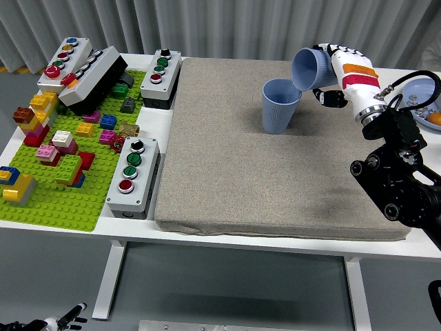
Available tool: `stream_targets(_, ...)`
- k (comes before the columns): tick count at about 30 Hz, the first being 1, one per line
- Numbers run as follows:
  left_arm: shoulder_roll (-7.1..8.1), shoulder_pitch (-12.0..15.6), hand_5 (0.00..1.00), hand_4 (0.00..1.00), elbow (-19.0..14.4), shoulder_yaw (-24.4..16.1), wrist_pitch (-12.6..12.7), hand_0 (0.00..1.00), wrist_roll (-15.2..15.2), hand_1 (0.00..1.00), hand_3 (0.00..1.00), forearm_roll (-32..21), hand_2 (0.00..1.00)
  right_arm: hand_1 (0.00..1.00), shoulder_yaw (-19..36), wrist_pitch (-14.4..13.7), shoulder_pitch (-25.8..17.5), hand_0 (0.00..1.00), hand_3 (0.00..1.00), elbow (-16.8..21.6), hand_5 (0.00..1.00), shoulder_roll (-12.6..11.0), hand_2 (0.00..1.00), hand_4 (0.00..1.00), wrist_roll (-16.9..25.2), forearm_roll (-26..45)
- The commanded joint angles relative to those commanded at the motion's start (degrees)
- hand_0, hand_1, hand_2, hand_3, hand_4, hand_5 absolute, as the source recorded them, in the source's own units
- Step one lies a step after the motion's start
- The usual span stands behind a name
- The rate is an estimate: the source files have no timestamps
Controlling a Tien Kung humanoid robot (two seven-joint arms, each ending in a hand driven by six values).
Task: Pick cup pour cup place
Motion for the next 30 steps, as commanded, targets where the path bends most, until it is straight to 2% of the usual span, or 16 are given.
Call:
stream_targets(13,0.03,0.0,0.998,0.617,0.0,-0.1,0.0,0.849,0.0,0.838,0.793,0.1,0.906,0.671,-2.1,-0.6,0.5,0.819,0.566,0.2,0.002,-0.7,0.563,0.529,-0.8,-0.5)
stream_targets(25,0.07,-0.2,0.998,0.617,0.0,-0.3,0.1,0.850,0.0,0.839,0.795,0.2,0.906,0.671,-6.9,-0.9,2.2,0.820,0.564,0.3,0.002,-2.4,0.563,0.528,-1.2,0.4)
stream_targets(30,0.08,-0.3,0.998,0.617,0.0,-0.4,0.0,0.850,0.0,0.838,0.793,0.2,0.906,0.671,-7.3,-0.7,2.6,0.821,0.562,0.6,0.002,-2.8,0.563,0.526,-1.3,0.0)
